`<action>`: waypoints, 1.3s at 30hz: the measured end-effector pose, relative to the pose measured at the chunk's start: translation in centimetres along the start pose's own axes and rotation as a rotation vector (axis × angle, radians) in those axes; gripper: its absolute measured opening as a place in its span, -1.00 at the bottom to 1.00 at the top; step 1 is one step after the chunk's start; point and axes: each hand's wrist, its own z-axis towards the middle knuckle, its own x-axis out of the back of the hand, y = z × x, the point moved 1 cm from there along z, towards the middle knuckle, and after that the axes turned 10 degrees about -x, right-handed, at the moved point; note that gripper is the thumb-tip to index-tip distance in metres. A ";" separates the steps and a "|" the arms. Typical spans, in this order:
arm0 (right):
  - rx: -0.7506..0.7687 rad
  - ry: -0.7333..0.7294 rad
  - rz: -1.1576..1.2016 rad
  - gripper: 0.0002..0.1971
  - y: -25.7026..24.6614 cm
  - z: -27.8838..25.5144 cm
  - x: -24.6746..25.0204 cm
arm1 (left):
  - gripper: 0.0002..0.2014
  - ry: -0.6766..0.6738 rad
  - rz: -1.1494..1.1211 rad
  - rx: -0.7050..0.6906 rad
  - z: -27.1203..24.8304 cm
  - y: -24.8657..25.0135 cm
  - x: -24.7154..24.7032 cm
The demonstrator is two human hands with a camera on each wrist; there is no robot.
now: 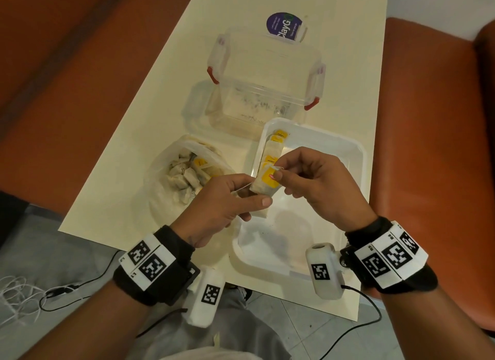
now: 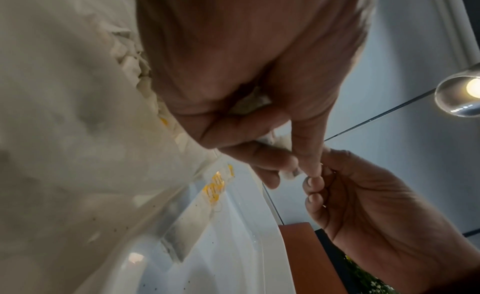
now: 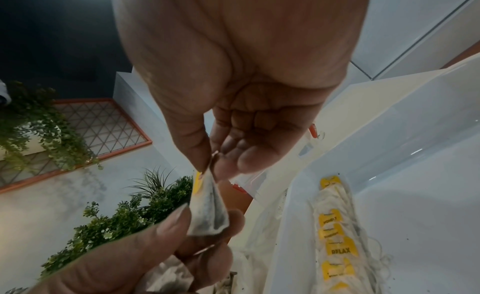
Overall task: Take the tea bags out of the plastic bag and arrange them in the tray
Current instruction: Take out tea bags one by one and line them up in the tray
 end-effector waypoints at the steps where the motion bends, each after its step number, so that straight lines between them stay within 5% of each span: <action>1: -0.004 0.008 0.007 -0.96 0.1 0.1 0.1 | -0.85 0.031 0.004 0.017 0.1 -0.1 0.4; 10: -0.121 -0.075 -0.306 -0.94 2.1 0.7 -0.1 | -0.83 0.194 -0.028 0.075 -0.5 -1.3 4.3; 16: -0.244 -0.378 -0.739 -0.94 4.0 1.2 -3.5 | -0.81 0.226 -0.078 0.077 -1.0 -1.5 5.0; 26: -0.255 -0.113 -0.860 -0.98 5.0 3.1 -4.4 | -0.80 0.206 -0.107 0.064 -0.8 -1.4 4.6; 39: -0.303 -0.103 -0.728 -0.92 5.3 4.0 -4.3 | -0.81 0.199 -0.096 0.071 -0.6 -1.6 4.7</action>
